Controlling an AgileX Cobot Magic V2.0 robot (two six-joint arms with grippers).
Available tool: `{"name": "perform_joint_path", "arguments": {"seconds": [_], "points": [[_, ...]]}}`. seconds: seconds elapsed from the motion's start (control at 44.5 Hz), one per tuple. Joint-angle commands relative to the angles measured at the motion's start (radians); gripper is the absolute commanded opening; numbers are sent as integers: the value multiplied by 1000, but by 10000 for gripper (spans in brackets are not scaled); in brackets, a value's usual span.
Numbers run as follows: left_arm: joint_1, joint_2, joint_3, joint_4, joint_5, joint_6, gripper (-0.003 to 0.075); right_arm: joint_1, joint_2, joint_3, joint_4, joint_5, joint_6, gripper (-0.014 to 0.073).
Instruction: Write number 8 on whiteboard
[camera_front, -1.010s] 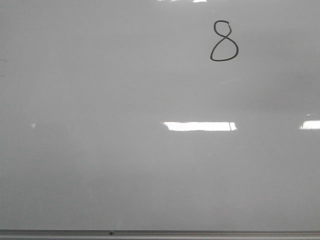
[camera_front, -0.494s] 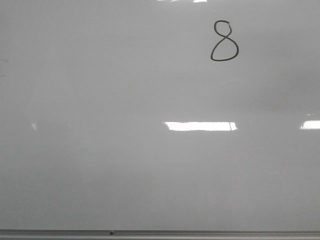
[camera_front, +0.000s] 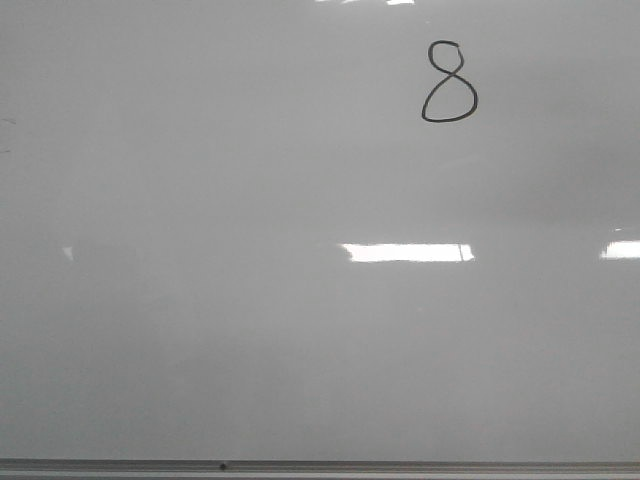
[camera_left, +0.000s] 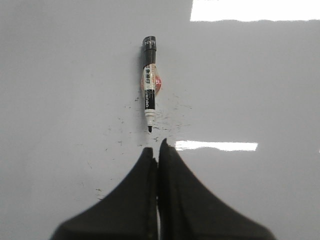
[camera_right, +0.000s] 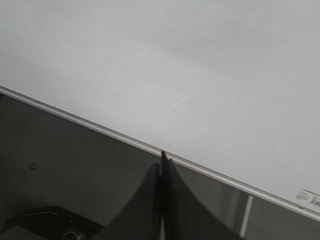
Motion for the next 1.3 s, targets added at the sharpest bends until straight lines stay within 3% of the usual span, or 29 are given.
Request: {"name": "perform_joint_path", "arguments": {"seconds": [0.0,0.135,0.471,0.696,0.876,1.28], "points": [[2,-19,4,-8,-85,-2,-19,-5,-9,-19,-3,-67,-6,-118],[2,-17,4,-8,-85,-2,-19,-60,-74,37,-44,-140,-6,-118],[2,-17,4,-8,-85,-2,-19,-253,-420,486,-43,-753,-6,-118],[2,-17,4,-8,-85,-2,-19,-290,-574,730,-43,-1000,-6,-118],[2,-17,4,-8,-85,-2,-19,-292,-639,856,-43,-1113,-6,-118],[2,-17,4,-8,-85,-2,-19,-299,-645,854,-43,-1074,-6,-118]]}}
